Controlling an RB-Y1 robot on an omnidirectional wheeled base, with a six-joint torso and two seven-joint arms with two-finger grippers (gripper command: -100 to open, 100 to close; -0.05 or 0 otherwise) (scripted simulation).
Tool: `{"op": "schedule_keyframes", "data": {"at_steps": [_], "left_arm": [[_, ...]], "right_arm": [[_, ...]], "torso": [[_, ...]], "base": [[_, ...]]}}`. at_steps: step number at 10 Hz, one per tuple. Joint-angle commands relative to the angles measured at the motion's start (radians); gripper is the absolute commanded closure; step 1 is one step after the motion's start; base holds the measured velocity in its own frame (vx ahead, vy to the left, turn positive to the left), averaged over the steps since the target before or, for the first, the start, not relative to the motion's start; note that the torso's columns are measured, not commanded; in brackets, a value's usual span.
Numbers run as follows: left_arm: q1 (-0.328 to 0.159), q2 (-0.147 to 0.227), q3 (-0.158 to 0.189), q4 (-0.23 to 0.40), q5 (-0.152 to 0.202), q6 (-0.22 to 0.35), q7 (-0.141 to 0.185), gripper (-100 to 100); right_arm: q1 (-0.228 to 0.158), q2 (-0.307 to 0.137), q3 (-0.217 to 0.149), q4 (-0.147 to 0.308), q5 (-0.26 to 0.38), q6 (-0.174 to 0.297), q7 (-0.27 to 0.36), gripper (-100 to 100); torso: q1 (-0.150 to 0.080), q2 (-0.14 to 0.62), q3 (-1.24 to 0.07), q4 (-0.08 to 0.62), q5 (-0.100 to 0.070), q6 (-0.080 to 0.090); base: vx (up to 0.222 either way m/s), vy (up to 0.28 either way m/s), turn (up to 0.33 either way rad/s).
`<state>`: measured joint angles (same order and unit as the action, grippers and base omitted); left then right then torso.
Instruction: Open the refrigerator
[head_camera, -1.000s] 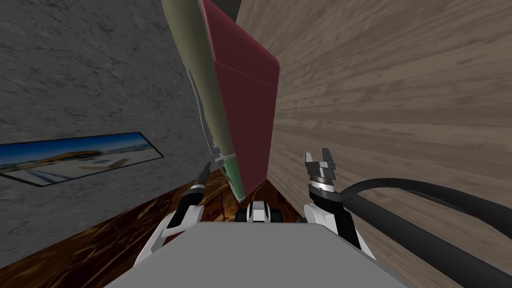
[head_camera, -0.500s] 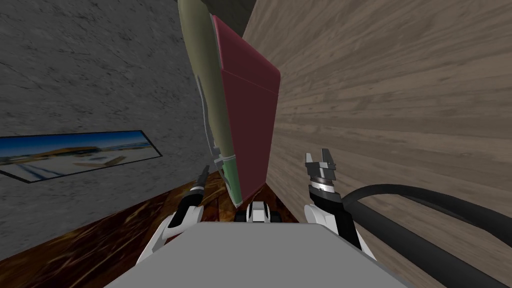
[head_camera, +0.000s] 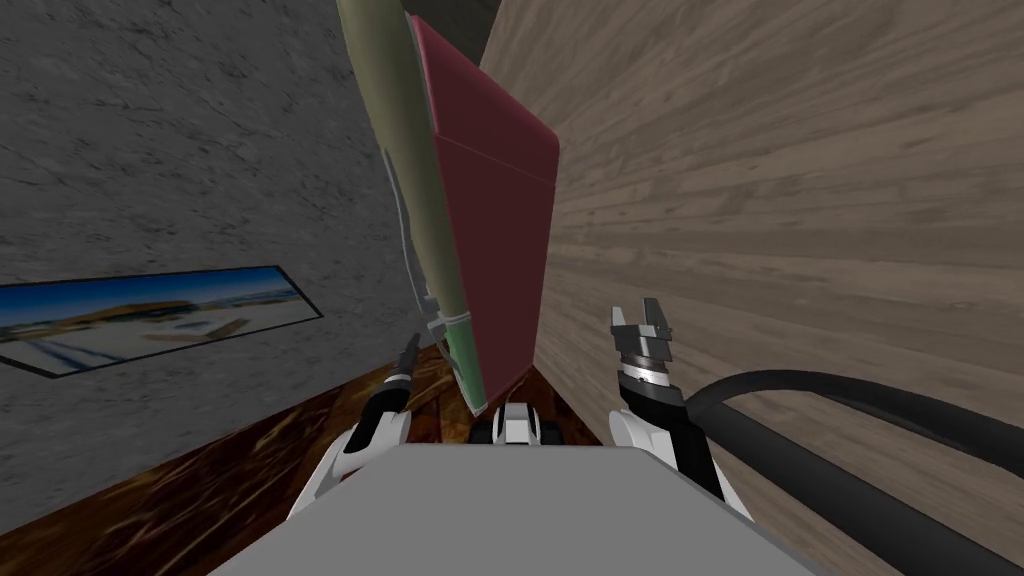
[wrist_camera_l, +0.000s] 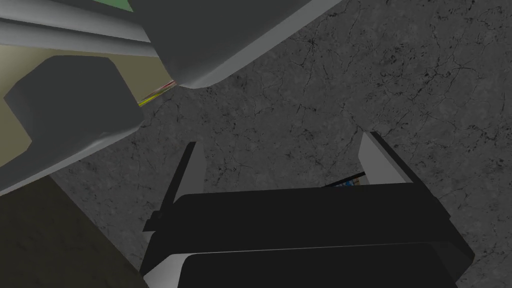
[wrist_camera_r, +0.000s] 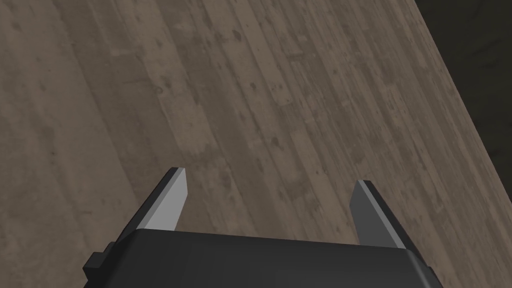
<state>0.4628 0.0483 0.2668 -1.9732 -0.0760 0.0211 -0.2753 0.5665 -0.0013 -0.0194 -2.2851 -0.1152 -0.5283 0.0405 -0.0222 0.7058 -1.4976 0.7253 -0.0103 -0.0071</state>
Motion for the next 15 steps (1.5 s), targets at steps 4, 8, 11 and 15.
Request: {"op": "schedule_keyframes", "data": {"at_steps": [4, 8, 11, 15], "left_arm": [[0.006, -0.003, -0.001, -0.018, -0.004, 0.005, -0.004, 100], [0.024, 0.081, 0.009, -0.059, -0.001, 0.036, -0.006, -100], [0.054, 0.084, 0.025, -0.125, 0.006, 0.089, -0.007, -100], [0.087, 0.112, 0.043, -0.196, 0.014, 0.148, -0.008, -100]], "right_arm": [[-0.002, 0.003, 0.0, 0.0, 0.0, 0.0, 0.0, 0], [-0.003, 0.007, 0.0, 0.0, 0.0, 0.0, 0.0, 0], [-0.005, 0.013, 0.0, 0.0, 0.0, 0.0, 0.0, 0], [-0.006, 0.027, 0.0, 0.0, 0.0, 0.0, 0.0, 0]], "torso": [[0.009, 0.043, 0.02, 0.016, 0.011, 0.009], [0.01, 0.035, 0.021, 0.014, 0.007, 0.008], [-0.004, 0.03, 0.01, 0.011, 0.006, 0.006], [-0.023, 0.016, -0.003, 0.005, 0.0, 0.0]], "base": [[0.008, -0.04, 0.009], [0.019, -0.004, 0.014], [0.045, -0.051, 0.027], [0.053, -0.045, 0.02]]}}
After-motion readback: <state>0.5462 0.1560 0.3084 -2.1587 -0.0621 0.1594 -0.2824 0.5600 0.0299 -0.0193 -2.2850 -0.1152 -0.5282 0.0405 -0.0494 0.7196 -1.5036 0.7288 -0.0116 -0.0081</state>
